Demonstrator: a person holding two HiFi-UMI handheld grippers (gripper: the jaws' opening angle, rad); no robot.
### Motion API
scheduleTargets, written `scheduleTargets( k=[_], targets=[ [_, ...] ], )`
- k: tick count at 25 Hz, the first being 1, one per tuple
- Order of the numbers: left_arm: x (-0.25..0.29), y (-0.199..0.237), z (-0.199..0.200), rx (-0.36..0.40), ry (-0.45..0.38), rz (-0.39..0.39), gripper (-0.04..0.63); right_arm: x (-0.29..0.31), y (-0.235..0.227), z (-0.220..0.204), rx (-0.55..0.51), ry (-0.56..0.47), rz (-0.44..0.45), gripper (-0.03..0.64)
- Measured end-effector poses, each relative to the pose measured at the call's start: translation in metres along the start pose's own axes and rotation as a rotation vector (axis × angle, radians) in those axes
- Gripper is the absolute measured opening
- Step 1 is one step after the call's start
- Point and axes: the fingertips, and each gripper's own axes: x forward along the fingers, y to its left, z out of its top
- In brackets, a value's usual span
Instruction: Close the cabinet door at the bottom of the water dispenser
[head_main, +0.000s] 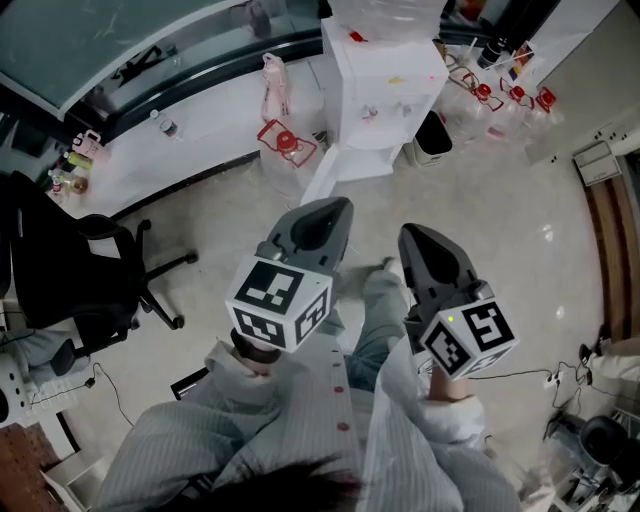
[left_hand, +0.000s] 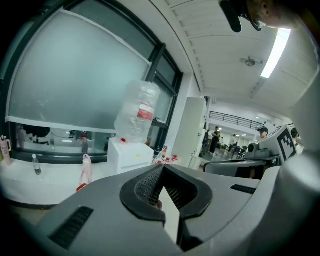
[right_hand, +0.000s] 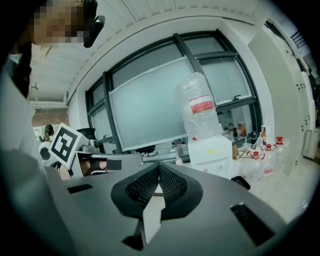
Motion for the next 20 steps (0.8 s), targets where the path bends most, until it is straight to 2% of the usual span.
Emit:
scheduleTargets(
  k=[8,16,20],
  targets=[
    [0.066,0.017,0.016,-0.037,-0.015,0.081,0.011,0.042,-0.058,0.017,-0.03,0.039,0.095,0.014],
    [0.146,0.013,0.036,-0.061,-0.021,0.169,0.011,0.061,-0.137,0.047,-0.072,0.075,0.187,0.014],
    [0.17,0.011,0.04,-0.099,-0.035,0.247,0.011,0.071,-0.164,0.052,-0.092,0.114,0.265,0.014]
  ],
)
